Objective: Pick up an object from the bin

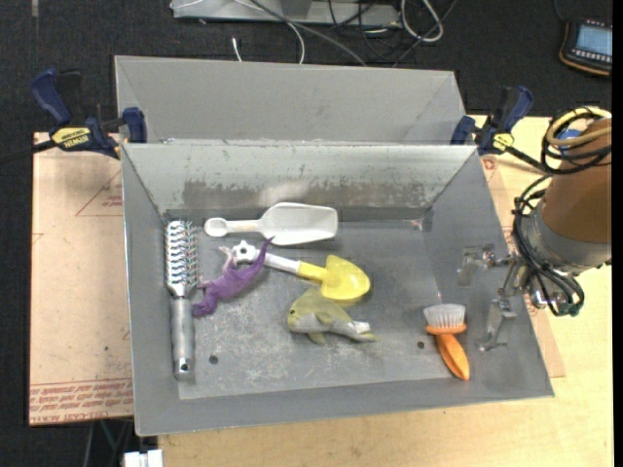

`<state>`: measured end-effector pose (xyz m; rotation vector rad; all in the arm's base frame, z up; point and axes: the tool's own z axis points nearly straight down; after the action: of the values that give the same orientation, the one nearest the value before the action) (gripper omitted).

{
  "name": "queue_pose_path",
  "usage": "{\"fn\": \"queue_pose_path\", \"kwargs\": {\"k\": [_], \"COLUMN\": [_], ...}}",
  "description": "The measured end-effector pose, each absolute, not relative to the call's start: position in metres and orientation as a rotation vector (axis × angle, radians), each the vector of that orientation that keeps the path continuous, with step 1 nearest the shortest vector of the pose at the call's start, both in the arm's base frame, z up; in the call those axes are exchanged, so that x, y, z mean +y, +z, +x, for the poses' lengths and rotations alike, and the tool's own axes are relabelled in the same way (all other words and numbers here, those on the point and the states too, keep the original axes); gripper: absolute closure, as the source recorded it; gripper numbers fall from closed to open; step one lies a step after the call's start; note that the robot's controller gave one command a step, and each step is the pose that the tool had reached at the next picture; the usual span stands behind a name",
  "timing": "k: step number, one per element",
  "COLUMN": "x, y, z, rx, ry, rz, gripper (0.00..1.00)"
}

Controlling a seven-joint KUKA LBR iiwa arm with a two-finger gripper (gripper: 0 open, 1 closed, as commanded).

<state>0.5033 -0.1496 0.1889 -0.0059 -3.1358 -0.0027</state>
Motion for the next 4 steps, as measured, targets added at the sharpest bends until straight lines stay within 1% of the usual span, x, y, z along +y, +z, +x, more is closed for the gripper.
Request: {"fn": "queue_pose_path", "kwargs": {"k": [1, 2, 3, 4], "x": [-0.149, -0.140, -0.152, -0.149], "y": [0.192, 0.075, 0.141, 0.100], "z": [0.505, 0.507, 0.513, 0.510], "rx": [-3.142, -3.031, -2.887, -2.984], "ry": [0.000, 0.000, 0.002, -0.006], "rz": [0.001, 0.873, 1.254, 1.039], "gripper": [0.00, 0.00, 0.00, 0.00]}}
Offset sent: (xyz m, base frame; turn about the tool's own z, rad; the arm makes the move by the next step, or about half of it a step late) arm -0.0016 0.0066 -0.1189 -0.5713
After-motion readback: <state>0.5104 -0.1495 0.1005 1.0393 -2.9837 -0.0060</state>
